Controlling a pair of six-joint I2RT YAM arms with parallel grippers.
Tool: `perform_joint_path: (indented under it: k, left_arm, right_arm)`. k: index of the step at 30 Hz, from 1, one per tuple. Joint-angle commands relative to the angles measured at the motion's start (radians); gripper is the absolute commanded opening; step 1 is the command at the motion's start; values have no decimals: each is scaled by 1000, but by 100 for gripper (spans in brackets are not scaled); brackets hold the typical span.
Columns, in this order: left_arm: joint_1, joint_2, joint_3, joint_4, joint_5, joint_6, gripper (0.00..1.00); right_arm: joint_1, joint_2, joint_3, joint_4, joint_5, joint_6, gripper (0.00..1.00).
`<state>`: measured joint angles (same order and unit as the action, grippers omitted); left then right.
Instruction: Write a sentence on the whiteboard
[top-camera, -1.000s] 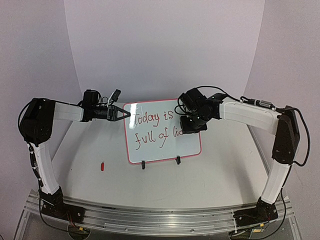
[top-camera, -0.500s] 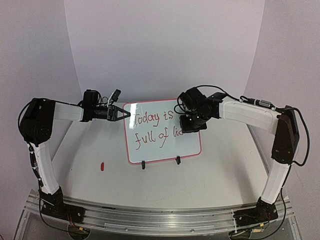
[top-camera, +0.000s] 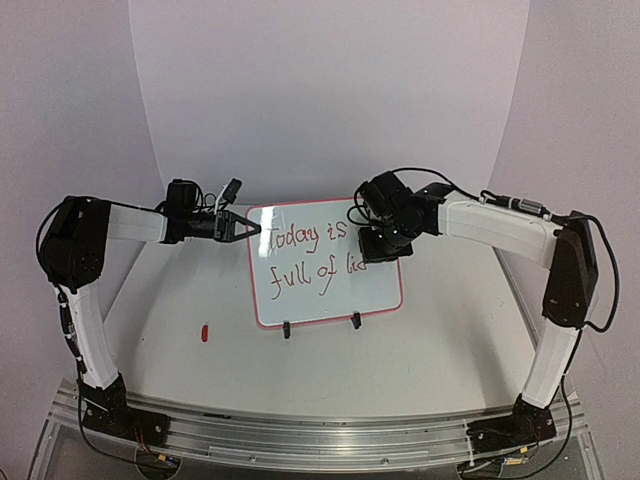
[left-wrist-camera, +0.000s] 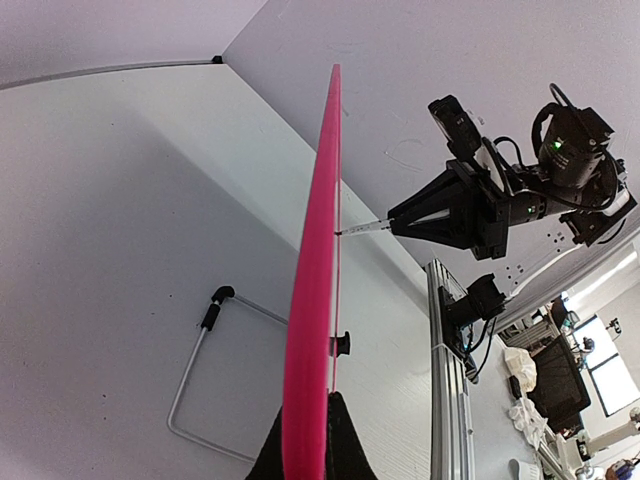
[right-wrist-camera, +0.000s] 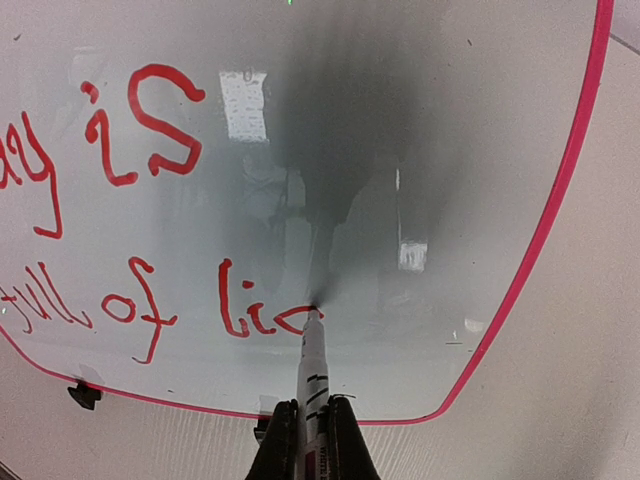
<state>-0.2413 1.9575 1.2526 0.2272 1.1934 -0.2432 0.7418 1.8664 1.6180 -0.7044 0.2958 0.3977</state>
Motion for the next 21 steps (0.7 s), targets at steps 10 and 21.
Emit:
perform_joint_path:
  k: [10,21]
  left_arm:
    - [-11,23,-20,-11,-143,114,0]
    - [-12,23,-19,-7,-141,111,0]
  right_arm:
    - [-8,8,-35,5,1,39,0]
    - [-6,8,-67,-4,-34,60,0]
